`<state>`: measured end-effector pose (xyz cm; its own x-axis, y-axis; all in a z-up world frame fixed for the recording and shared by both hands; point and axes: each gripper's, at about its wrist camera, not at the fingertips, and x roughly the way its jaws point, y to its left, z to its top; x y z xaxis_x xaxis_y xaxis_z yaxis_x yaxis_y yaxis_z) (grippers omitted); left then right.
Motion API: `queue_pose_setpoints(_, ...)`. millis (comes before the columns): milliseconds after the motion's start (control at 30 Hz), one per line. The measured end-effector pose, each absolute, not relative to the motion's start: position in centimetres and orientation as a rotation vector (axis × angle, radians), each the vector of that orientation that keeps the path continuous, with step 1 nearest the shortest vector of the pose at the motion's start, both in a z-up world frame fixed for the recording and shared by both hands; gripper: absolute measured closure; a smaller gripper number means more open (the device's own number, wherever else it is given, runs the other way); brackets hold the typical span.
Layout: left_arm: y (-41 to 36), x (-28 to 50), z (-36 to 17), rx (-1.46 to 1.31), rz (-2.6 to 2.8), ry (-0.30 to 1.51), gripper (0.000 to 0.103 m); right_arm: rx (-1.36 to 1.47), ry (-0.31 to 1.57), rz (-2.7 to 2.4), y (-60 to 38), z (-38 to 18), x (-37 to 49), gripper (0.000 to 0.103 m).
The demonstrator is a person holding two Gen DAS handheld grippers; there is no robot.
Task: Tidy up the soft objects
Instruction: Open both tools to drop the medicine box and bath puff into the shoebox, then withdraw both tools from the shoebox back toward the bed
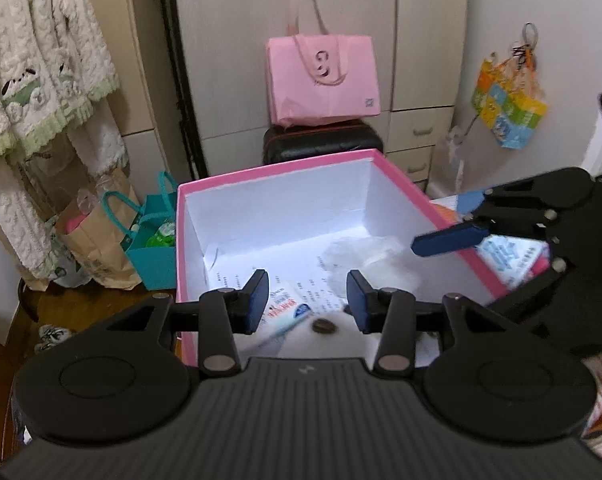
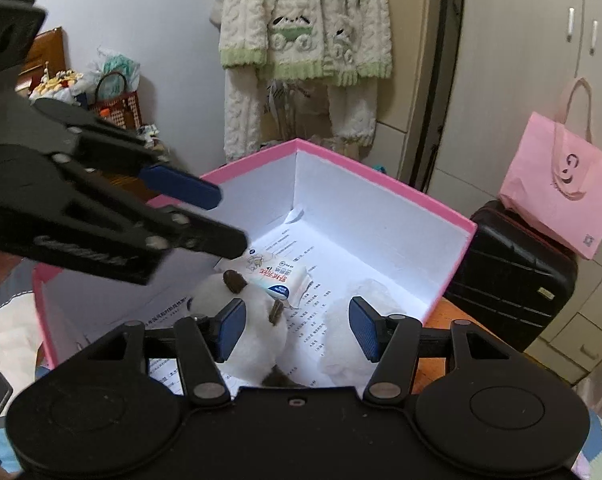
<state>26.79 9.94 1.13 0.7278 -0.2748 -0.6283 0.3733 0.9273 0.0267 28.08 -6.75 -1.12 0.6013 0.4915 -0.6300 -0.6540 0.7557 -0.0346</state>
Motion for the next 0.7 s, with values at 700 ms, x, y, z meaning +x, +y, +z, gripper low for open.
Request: queue_pose_setpoints(700, 7.9, 16.5, 5.7, 0.214, -0.446, 0.585, 0.056, -0.322, 0.529, 0.671, -9.7, 4.1, 18.4, 0.04)
